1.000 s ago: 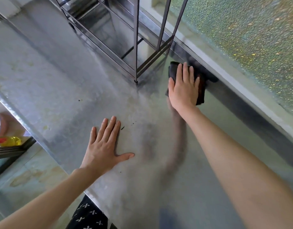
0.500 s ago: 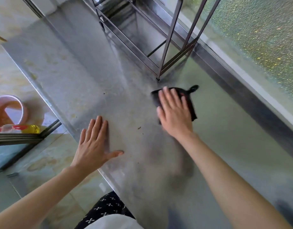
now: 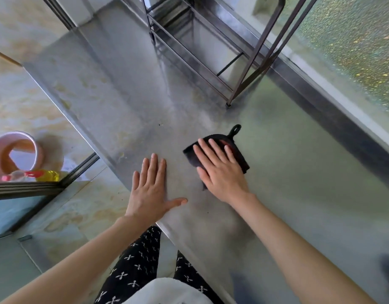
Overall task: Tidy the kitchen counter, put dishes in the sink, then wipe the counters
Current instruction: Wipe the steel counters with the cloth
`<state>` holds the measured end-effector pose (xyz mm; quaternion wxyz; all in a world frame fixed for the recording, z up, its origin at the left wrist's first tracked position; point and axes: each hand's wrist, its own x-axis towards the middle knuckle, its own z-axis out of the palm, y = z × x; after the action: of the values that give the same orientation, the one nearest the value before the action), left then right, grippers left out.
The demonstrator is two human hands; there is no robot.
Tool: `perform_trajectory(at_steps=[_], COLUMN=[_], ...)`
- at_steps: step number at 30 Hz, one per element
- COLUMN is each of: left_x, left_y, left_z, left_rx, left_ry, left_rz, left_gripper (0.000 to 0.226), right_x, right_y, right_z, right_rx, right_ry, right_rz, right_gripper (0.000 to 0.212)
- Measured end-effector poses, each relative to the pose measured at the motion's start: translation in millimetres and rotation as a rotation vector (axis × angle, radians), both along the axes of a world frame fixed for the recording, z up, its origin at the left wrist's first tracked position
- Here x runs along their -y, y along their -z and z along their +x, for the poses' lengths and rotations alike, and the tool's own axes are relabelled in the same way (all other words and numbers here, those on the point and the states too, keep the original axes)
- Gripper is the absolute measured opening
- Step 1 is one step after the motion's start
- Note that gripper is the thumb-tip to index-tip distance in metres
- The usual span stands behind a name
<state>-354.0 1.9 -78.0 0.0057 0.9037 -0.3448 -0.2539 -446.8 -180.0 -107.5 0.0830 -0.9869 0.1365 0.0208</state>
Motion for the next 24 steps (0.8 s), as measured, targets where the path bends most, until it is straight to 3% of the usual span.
perform_trajectory(at_steps=[5,9,16,21,24], left_x=[-2.6,-6.4,-44.5,-59.5,-62.1], left_y=[-1.5,-8.2,-4.3,-3.9,-4.5], left_z=[0.4,6.8,62.8,98.0,105.8], left_rx=[-0.006,-0.049,-0.046,-0.072,-0.054], left_ry=[0.006,0.071,0.395,0.578,0.630], left_rz=[-0.019,-0.054,-0.111,-0.094,-0.096], left_gripper=[0.117,0.110,0.101,0.099,0.099], right_x=[26.3,-11.9,-72.5,-83.7,-121.1], right_y=[-2.8,-3.2,-8.8,-9.1,-7.8], right_z=[-19.8,-5.0,-42.4,-66.5,-43.1], right_rx=[-0.050,-0.039,-0.066,0.038,0.022], right_ry=[0.498,0.788,0.486,1.084,1.273], right_rz=[-0.003,0.044,0.074,0.189,0.197], right_gripper=[0.056,0.058,0.052,0.056,0.056])
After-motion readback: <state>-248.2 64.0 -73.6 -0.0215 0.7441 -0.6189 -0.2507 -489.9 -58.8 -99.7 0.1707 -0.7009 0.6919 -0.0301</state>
